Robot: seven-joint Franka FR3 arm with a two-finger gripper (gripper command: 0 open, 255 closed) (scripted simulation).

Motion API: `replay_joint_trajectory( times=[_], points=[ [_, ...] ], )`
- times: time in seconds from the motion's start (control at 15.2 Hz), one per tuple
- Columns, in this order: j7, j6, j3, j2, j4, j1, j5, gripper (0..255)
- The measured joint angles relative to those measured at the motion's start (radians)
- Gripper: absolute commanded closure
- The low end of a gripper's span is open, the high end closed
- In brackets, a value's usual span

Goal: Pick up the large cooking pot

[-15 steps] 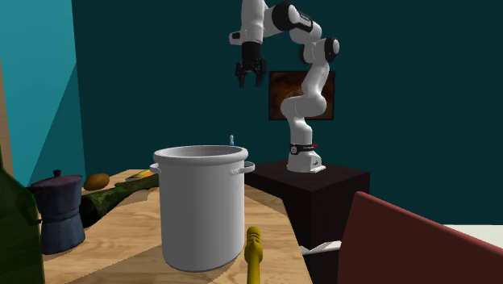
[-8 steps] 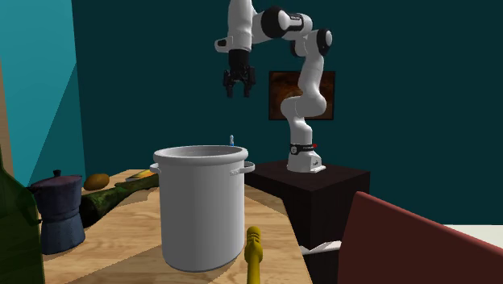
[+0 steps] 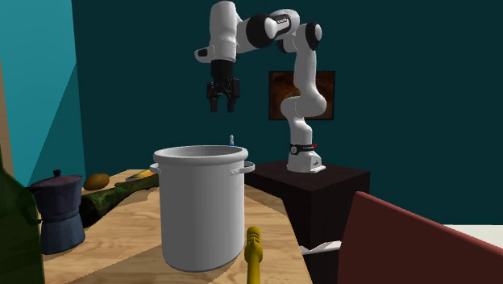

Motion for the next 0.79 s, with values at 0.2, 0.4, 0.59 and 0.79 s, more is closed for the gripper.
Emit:
replay_joint_trajectory(
  times=[0.2, 0.4, 0.59, 0.79],
  points=[
    [0.014, 0.034, 0.005, 0.112, 0.079, 0.004, -0.007, 0],
    [0.030, 0.053, 0.011, 0.229, 0.181, 0.011, -0.016, 0],
    [0.046, 0.070, 0.013, 0.350, 0.287, 0.020, -0.026, 0],
    [0.054, 0.076, 0.012, 0.465, 0.400, 0.029, -0.034, 0]
  ],
)
